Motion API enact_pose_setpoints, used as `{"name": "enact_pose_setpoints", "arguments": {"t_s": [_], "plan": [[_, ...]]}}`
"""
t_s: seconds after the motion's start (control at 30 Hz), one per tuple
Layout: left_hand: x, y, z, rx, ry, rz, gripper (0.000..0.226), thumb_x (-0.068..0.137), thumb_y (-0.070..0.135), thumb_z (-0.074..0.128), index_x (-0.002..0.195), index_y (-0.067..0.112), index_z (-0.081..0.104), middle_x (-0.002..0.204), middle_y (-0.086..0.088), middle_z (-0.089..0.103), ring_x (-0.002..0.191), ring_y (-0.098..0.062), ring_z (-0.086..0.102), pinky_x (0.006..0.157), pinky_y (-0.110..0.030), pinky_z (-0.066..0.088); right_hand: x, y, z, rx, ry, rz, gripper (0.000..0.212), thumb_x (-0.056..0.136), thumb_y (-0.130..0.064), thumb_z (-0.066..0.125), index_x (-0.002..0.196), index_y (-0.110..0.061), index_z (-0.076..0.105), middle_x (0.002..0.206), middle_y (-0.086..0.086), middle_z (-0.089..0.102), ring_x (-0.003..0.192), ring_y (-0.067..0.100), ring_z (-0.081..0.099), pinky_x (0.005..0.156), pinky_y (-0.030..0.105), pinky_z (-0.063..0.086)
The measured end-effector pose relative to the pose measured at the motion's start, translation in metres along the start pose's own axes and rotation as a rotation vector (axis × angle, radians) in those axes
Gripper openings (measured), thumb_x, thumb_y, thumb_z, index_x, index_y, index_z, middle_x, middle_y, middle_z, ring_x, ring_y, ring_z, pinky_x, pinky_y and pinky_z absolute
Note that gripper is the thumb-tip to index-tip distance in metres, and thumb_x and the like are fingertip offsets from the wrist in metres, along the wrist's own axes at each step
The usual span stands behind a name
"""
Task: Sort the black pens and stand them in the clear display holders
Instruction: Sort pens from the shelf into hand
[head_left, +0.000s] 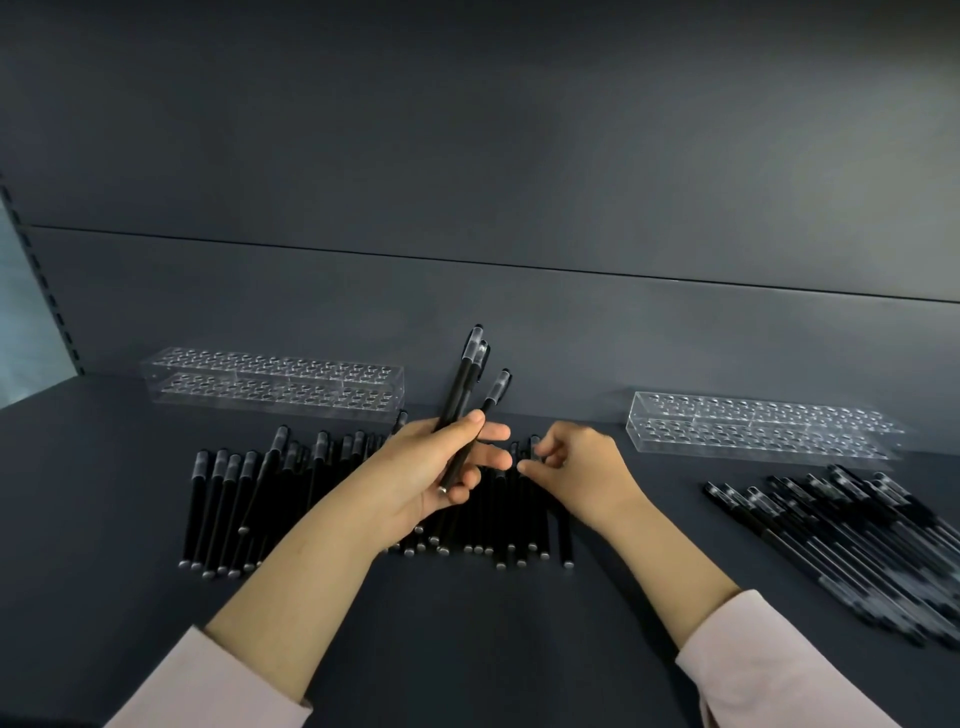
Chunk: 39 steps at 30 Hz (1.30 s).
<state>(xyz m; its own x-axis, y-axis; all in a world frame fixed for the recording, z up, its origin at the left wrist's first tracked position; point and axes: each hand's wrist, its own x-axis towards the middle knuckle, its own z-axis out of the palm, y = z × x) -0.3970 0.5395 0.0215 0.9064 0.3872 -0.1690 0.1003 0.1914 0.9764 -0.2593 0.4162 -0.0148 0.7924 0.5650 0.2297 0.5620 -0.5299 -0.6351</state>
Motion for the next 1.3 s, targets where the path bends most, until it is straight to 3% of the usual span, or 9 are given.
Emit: {"name": "enact_pose_setpoints", "arguments": {"t_s": [0.17,0.3,0.43,0.6,0.77,0.97,1.07,1.2,1.3], "plan": [[-0.002,0.001,-0.001,0.01,-0.062,-0.036,0.03,0.101,0.029,0.05,0.11,0.009,0.07,0.078,-0.002,0.072,0.055,-0.006,0.052,0.05,-0.017,0.04,-0.003,-0.007,-0.005,0.142,0.068,-0.019,0.021,0.088,-0.037,0.066,0.09,-0.016,0.07,0.078,0.001,0.066,0.071,0.013,0.059,0.059,0.008,0.039],[-0.004,0.001,0.002,0.052,-0.099,-0.04,0.029,0.101,0.029,0.05,0.111,0.01,0.069,0.081,-0.004,0.074,0.057,-0.006,0.052,0.053,-0.018,0.039,-0.007,-0.025,-0.014,0.793,-0.094,0.114,0.032,0.096,-0.041,0.052,0.1,-0.015,0.069,0.086,-0.001,0.069,0.071,0.009,0.055,0.064,0.021,0.043],[-0.005,0.0,0.002,0.087,-0.15,-0.032,0.031,0.102,0.03,0.048,0.113,0.009,0.068,0.094,-0.009,0.076,0.06,-0.008,0.055,0.056,-0.019,0.042,-0.006,-0.031,-0.011,1.076,-0.196,0.153,0.006,0.091,-0.017,0.063,0.094,-0.013,0.065,0.078,-0.001,0.066,0.07,0.012,0.055,0.063,0.024,0.043],[-0.006,0.001,-0.008,0.123,-0.138,0.018,0.032,0.103,0.031,0.044,0.119,0.012,0.064,0.103,-0.002,0.076,0.077,-0.008,0.066,0.068,-0.02,0.051,0.009,-0.032,-0.02,1.421,0.046,0.256,0.011,0.091,-0.002,0.059,0.085,-0.011,0.059,0.067,0.0,0.059,0.058,0.009,0.055,0.054,0.018,0.049],[-0.003,0.003,-0.028,-0.014,-0.036,-0.015,0.031,0.1,0.031,0.05,0.111,0.007,0.065,0.059,0.007,0.044,0.047,-0.003,0.033,0.041,-0.015,0.027,0.013,-0.023,-0.014,0.929,0.051,0.284,0.009,0.09,0.0,0.059,0.087,-0.009,0.058,0.069,0.003,0.056,0.054,0.011,0.05,0.054,0.02,0.047],[-0.003,0.009,-0.03,-0.125,-0.072,-0.077,0.036,0.096,0.048,0.047,0.087,0.014,0.051,0.056,0.006,0.028,0.042,-0.005,0.023,0.038,-0.017,0.018,0.009,-0.029,0.013,0.533,-0.009,0.252,0.012,0.084,-0.008,0.068,0.093,-0.003,0.061,0.065,0.004,0.062,0.052,0.013,0.059,0.067,0.029,0.057],[-0.004,0.009,-0.031,-0.169,-0.086,-0.085,0.039,0.097,0.052,0.044,0.087,0.015,0.05,0.056,0.006,0.027,0.043,-0.006,0.022,0.038,-0.017,0.019,0.006,-0.035,0.016,0.356,-0.022,0.243,0.013,0.082,-0.013,0.071,0.092,-0.009,0.064,0.072,0.001,0.065,0.054,0.01,0.063,0.063,0.019,0.055],[-0.003,0.008,-0.029,-0.174,-0.076,-0.055,0.034,0.101,0.044,0.042,0.088,0.015,0.051,0.055,0.006,0.032,0.042,-0.006,0.025,0.039,-0.018,0.021,0.003,-0.039,0.015,0.249,-0.01,0.179,0.012,0.082,-0.017,0.072,0.09,-0.012,0.066,0.072,-0.001,0.065,0.056,0.01,0.062,0.063,0.019,0.053],[-0.004,0.007,-0.027,-0.127,-0.084,-0.041,0.032,0.102,0.042,0.041,0.088,0.015,0.051,0.053,0.006,0.034,0.042,-0.006,0.026,0.039,-0.018,0.022,0.001,-0.044,0.01,0.525,0.031,0.124,0.016,0.089,-0.029,0.066,0.091,-0.013,0.07,0.077,0.0,0.065,0.067,0.013,0.058,0.066,0.025,0.05]]}}
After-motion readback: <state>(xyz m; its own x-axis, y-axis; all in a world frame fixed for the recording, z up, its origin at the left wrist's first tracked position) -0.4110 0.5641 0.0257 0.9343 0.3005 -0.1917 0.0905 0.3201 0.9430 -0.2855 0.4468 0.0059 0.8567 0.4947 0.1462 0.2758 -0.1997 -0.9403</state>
